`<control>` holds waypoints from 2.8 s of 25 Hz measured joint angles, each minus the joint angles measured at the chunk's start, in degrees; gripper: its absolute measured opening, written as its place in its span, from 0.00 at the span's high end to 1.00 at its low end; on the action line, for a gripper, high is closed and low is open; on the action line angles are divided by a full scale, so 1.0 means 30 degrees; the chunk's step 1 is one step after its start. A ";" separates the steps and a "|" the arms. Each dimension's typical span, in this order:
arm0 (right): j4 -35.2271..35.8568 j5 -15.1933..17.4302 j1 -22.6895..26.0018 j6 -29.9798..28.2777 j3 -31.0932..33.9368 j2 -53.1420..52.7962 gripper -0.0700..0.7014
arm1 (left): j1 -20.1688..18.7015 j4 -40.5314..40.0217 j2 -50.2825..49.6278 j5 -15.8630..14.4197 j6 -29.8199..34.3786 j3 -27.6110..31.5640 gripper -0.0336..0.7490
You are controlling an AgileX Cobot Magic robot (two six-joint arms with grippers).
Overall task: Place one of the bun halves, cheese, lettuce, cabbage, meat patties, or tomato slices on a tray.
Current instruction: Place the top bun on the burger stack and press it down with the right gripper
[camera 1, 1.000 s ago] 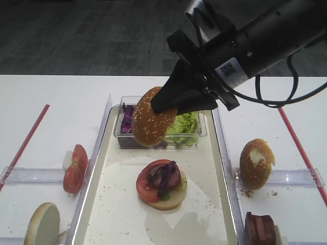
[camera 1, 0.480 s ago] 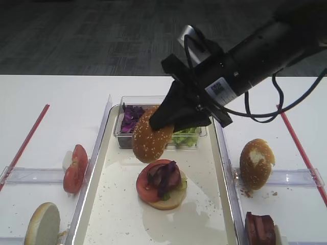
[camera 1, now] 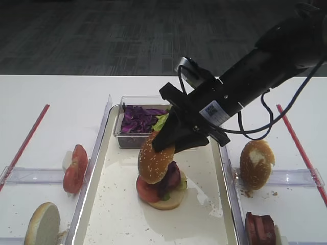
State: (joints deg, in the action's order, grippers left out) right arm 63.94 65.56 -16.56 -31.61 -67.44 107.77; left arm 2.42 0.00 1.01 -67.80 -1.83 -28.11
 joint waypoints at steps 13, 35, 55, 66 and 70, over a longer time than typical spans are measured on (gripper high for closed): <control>-0.0254 -0.0138 0.0000 -0.0087 0.0000 0.1081 0.64 | 0.0000 0.0000 0.0000 0.0000 0.0000 0.0000 0.19; -0.0602 -0.0435 0.0000 -0.0131 0.0000 0.1076 0.64 | 0.0000 0.0000 0.0000 0.0000 0.0000 0.0000 0.19; -0.0858 -0.0465 0.0000 0.0013 0.0000 0.1608 0.61 | 0.0000 0.0000 0.0000 0.0000 0.0000 0.0000 0.19; -0.1993 -0.0057 0.0000 0.0153 0.0000 0.1608 0.18 | 0.0000 0.0000 0.0000 0.0000 0.0000 0.0000 0.19; -0.2441 -0.0028 0.0000 0.0202 0.0000 0.1608 0.17 | 0.0000 0.0000 0.0000 0.0000 0.0000 0.0000 0.19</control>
State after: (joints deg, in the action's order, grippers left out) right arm 56.62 65.48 -16.56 -31.01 -67.44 112.59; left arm 2.42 0.00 1.01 -67.80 -1.83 -28.11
